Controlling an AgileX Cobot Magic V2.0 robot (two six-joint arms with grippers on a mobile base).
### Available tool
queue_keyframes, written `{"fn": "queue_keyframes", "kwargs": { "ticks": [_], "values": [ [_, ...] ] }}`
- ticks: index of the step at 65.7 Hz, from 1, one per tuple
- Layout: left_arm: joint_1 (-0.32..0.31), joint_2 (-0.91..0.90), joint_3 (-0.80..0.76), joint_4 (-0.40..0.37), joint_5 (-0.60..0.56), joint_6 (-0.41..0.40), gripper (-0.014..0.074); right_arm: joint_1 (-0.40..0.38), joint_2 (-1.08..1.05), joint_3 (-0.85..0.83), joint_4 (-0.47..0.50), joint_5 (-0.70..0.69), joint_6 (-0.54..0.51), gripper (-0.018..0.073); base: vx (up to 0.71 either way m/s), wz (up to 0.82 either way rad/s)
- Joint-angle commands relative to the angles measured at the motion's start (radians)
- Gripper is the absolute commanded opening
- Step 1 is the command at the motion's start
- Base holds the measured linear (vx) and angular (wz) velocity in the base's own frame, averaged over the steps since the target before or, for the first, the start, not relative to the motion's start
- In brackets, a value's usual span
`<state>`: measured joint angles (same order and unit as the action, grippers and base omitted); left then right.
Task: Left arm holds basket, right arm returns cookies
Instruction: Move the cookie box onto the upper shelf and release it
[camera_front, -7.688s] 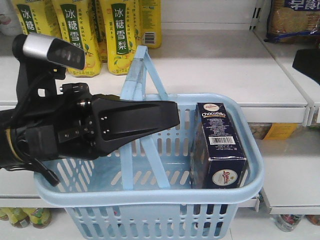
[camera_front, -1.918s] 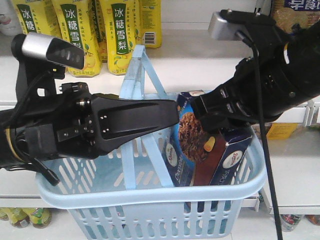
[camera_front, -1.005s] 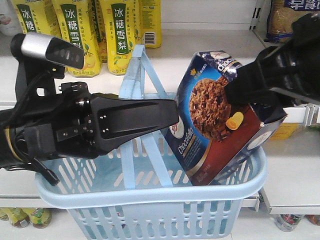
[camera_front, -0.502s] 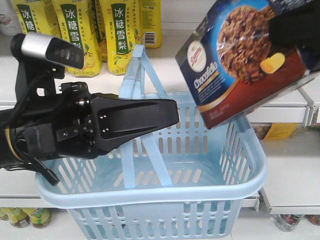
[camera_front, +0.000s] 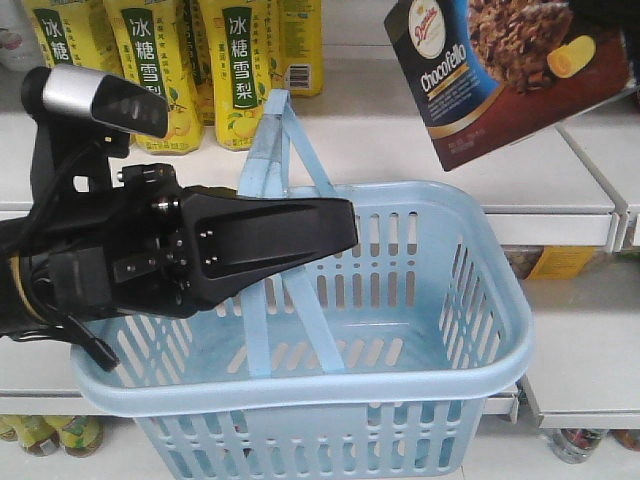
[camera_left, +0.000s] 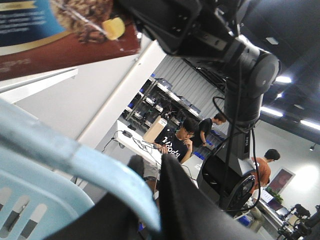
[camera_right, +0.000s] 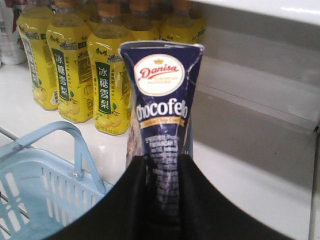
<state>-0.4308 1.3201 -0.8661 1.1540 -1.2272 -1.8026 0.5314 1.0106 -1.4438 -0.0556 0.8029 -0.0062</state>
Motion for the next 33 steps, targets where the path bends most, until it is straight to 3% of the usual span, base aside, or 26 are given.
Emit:
{"fn": "queue_keyframes", "kwargs": {
  "ticks": [1, 20, 33],
  "values": [
    [0.004, -0.030, -0.032, -0.098, -0.034, 0.029, 0.0003, 0.000, -0.031, 0.040, -0.031, -0.204, -0.017, -0.0006, 0.00, 0.00],
    [0.004, -0.030, -0.032, -0.098, -0.034, 0.029, 0.0003, 0.000, -0.112, 0.307, -0.168, -0.535, -0.011, -0.0006, 0.00, 0.00],
    [0.004, -0.030, -0.032, -0.098, -0.034, 0.029, 0.0003, -0.029, -0.113, 0.422, -0.175, -0.713, -0.007, -0.0006, 0.00, 0.00]
  ]
}}
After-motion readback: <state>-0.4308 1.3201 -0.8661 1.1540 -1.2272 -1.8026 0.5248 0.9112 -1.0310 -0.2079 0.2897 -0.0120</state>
